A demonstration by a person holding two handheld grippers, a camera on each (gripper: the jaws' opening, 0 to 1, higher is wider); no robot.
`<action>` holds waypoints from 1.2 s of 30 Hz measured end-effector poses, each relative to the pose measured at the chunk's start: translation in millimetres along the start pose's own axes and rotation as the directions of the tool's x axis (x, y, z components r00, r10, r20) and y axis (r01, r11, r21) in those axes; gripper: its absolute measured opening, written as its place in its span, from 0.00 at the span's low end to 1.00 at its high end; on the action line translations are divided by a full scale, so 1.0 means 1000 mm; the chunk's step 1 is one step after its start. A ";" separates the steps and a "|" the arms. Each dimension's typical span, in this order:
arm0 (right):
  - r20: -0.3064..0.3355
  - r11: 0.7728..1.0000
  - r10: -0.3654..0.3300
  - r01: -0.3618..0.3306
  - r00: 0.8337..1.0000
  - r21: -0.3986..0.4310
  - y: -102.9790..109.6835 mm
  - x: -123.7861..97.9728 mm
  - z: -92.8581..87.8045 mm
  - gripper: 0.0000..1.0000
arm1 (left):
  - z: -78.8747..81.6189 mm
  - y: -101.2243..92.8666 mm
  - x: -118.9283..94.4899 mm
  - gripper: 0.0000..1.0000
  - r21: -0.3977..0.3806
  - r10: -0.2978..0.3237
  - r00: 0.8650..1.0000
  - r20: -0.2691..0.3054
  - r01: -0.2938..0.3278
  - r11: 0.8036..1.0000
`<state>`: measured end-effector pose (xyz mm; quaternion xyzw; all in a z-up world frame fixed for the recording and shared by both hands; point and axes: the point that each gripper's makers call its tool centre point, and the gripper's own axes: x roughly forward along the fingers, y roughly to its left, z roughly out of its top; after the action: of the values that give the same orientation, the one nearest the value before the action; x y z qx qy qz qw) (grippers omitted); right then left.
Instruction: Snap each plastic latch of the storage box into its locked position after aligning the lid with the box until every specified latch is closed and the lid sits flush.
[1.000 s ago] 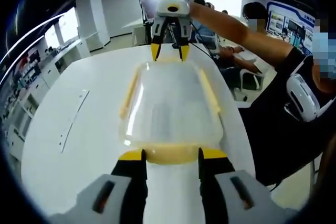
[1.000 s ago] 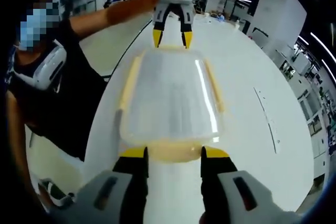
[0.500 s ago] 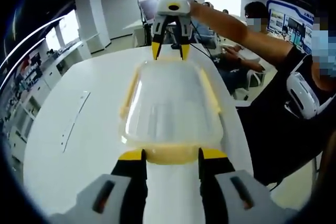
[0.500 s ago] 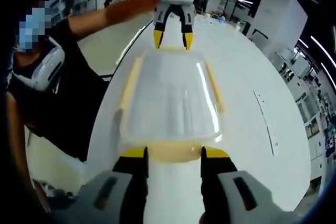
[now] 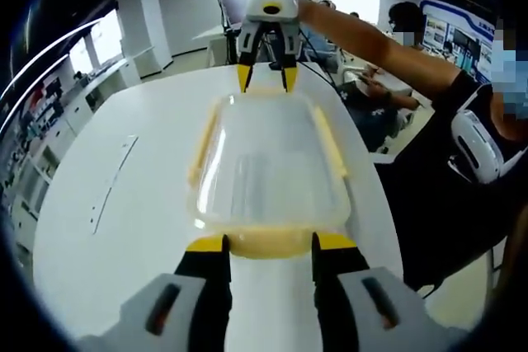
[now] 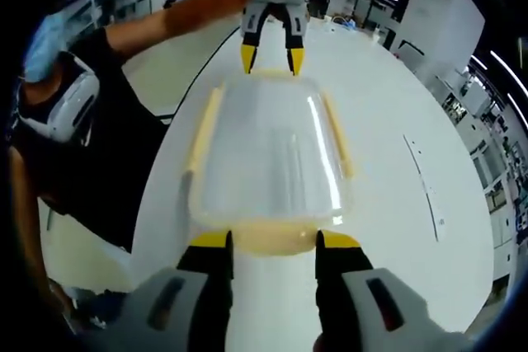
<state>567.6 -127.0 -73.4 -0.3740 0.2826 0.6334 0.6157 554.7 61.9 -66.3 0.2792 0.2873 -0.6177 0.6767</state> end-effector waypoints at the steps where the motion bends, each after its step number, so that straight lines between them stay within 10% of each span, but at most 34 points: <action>1: 0.001 1.000 -0.003 0.003 1.000 0.000 0.000 0.000 0.000 0.35 | 0.000 0.000 0.000 0.36 0.001 0.002 1.000 0.002 -0.002 1.000; 36: 0.020 1.000 0.014 -0.014 1.000 0.006 0.002 0.010 0.003 0.36 | -0.011 0.001 -0.001 0.36 -0.007 -0.002 1.000 0.015 0.002 1.000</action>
<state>565.7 -119.3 -80.5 -0.3638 0.2810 0.6406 0.6151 555.4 70.7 -72.9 0.2719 0.2847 -0.6193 0.6793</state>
